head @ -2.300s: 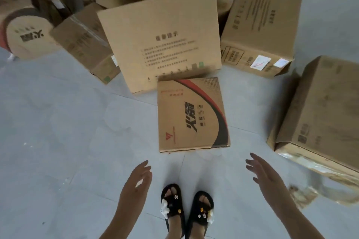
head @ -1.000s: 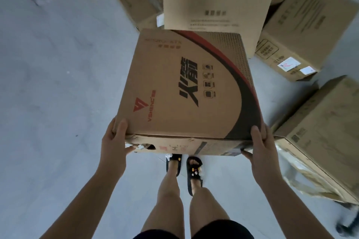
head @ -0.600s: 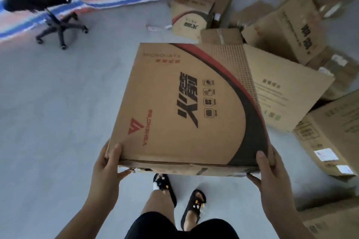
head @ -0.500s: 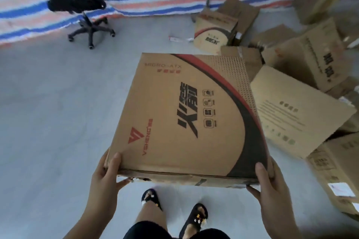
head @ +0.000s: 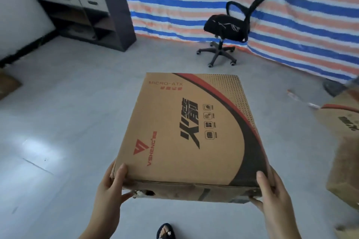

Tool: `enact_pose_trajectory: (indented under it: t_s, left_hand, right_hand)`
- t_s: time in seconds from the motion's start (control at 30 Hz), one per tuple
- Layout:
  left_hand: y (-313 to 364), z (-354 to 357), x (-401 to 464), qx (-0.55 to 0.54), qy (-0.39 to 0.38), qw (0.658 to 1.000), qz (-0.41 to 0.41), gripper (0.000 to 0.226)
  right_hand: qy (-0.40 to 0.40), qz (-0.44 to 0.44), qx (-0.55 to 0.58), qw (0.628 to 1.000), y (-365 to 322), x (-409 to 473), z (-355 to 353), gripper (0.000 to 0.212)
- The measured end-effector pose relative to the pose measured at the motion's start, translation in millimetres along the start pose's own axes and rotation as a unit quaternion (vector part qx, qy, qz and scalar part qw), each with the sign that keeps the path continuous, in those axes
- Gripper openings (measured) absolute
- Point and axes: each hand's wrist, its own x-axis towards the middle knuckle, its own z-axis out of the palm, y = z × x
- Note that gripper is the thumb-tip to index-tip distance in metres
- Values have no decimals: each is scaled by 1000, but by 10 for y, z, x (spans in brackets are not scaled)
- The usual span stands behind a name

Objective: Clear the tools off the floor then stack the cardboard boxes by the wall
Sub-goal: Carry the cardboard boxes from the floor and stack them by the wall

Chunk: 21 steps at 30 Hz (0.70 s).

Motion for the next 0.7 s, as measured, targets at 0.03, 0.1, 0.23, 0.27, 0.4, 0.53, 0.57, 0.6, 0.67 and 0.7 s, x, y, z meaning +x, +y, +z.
enact_pose_trajectory:
  t_s: [0.03,0.1,0.23,0.27,0.4,0.53,0.57,0.6,0.67,0.7]
  left_hand:
    - [87,-131,132,-9,19,1000,1,22]
    - [256,-372,393,-31,59,998,2,21]
    - [536,-703,905,-61,118,991,11,24]
    - [598,-755,1029,-67,130,989,14,25]
    - [866,-865,1525,-107,181,977,23,24]
    - [1111,-957,2008,-142,251,957,30,21]
    - [1182,-986,2118,-151,271,950,29,19]
    - [1255,-1024,2229,-161,290,943,31,17]
    - [1393,-1107,2426,-181,328,926,34,15]
    - [1452,-1155,2505,-189,346,918,35,15]
  right_hand:
    - [-16,-2,-9,1000,-69,59,264,27]
    - [-57,-10,-26,998,-226,168,786,26]
    - [-131,-28,-62,989,-539,460,1712,26]
    - [-149,-34,-69,986,-621,545,1925,22]
    - [-210,-60,-105,970,-919,959,2766,15]
    - [-266,-89,-151,948,-1165,1405,3675,20]
    - [-280,-93,-161,942,-1232,1487,3907,21]
    - [-296,-95,-168,935,-1310,1546,4147,21]
    - [-331,-102,-181,920,-1463,1633,4639,26]
    - [-351,-108,-188,911,-1533,1651,4885,27]
